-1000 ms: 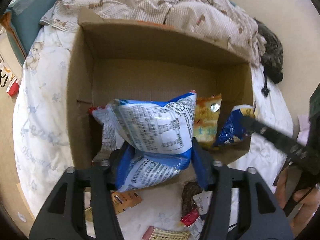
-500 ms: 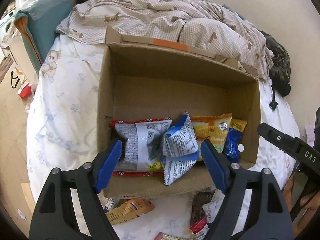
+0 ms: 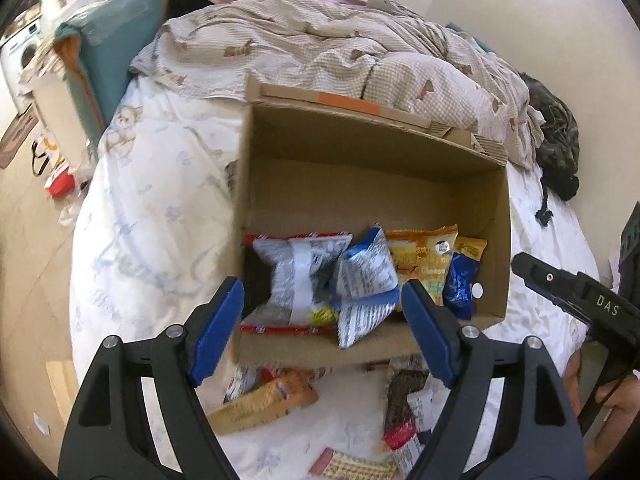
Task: Organize snacks
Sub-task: 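Grasp the pink wafer bar with the left tool while the right tool grasps the red-white bar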
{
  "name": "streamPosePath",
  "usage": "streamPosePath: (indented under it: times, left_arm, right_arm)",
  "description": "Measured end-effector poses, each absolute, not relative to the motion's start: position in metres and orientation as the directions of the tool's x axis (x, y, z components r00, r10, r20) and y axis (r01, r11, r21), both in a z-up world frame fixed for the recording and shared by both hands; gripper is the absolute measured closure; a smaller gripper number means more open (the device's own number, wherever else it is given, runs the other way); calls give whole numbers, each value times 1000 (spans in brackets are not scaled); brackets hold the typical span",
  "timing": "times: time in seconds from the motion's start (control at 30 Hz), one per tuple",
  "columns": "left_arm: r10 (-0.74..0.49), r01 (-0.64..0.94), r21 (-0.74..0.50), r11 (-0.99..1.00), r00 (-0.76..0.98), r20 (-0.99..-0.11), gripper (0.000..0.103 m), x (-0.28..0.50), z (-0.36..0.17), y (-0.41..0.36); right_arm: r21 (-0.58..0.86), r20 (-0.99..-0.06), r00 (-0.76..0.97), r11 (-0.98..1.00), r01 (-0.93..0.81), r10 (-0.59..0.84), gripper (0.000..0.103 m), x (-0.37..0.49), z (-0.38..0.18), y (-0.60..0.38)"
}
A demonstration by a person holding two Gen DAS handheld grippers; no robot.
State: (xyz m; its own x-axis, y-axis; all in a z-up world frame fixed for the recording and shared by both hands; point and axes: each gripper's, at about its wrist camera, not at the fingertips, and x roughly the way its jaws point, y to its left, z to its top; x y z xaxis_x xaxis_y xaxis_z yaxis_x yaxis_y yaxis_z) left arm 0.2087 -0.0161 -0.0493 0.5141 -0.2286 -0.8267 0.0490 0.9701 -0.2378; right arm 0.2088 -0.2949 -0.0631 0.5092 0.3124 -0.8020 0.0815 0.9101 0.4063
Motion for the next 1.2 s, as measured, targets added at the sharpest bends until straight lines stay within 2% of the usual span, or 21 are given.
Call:
streamPosePath:
  times: [0.2,0.47,0.77,0.9,0.93,0.97,1.03,1.13,1.2]
  left_arm:
    - [-166,-9,-201,980,528,-833,24,181,-41,0]
    - [-132,-68,-189,980,487,-863,24,133,-59,4]
    - [-186,-104,-250,963,419,-889,25,94,-71,10]
    - [-206,-127,-252,959,294,-933,25,86,-108,-2]
    - [-207,-137,-250,958,268,-941,27,86,-116,-5]
    - [-214,-152,-253,955,237,-948,35,86,-126,-10]
    - [-236,-173,-269,947,190,-953,43,85,-142,-18]
    - [-311,-217,-332,918,122,-942,58,86,-162,-31]
    - [-368,-243,-378,893,90,-926,62,87,-171,-42]
  right_arm:
    - [388,-810,502,919,70,304,24,181,-55,-297]
    - [397,-817,481,915,67,319,24,144,-56,-299]
    - [451,-828,419,886,105,372,24,106,-70,-295]
    - [448,-845,385,884,132,370,24,92,-79,-289]
    - [446,-850,376,884,141,369,24,89,-82,-287]
    - [446,-853,368,883,145,371,24,87,-85,-287]
    - [446,-858,353,882,151,373,24,84,-89,-285]
    - [411,-872,354,897,159,337,24,81,-91,-285]
    - [372,-881,371,915,157,294,24,78,-88,-287]
